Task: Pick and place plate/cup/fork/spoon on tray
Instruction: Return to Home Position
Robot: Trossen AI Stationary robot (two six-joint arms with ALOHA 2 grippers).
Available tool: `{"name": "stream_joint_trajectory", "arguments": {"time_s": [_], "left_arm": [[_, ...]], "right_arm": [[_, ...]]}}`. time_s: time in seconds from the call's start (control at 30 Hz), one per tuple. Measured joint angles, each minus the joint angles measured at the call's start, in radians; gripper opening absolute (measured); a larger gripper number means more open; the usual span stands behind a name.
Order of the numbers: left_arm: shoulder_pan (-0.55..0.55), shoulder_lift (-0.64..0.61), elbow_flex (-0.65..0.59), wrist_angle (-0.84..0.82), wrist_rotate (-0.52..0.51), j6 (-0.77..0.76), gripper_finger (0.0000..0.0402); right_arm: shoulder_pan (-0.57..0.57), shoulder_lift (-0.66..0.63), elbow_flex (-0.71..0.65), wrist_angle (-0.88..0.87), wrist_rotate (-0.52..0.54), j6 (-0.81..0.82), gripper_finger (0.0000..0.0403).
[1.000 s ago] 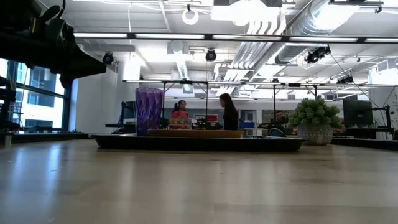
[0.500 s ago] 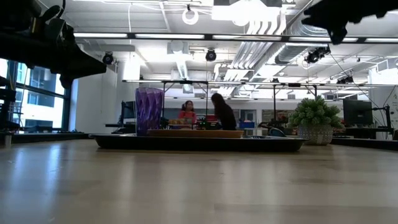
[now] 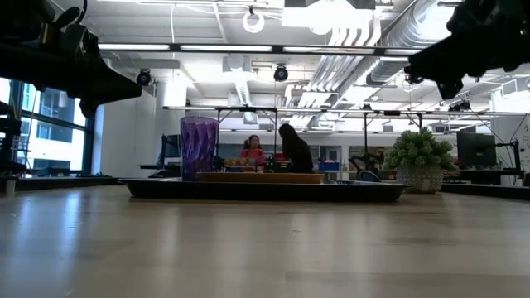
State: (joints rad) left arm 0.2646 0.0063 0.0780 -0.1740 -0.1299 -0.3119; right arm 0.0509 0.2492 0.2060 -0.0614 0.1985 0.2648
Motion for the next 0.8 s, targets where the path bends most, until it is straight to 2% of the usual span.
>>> {"name": "stream_joint_trajectory", "arguments": {"time_s": [0.5,0.67,0.8], "left_arm": [[0.0,0.0,0.0,0.0,0.0,0.0,0.0046],[0.0,0.0,0.0,0.0,0.0,0.0,0.0046],[0.0,0.0,0.0,0.0,0.0,0.0,0.0046]], "right_arm": [[0.0,-0.023,-0.196,0.187,-0.171,0.114,0.0106],[0.0,-0.023,-0.196,0.176,-0.165,0.121,0.0106],[0.0,-0.023,-0.196,0.149,-0.085,0.149,0.0106]]}}
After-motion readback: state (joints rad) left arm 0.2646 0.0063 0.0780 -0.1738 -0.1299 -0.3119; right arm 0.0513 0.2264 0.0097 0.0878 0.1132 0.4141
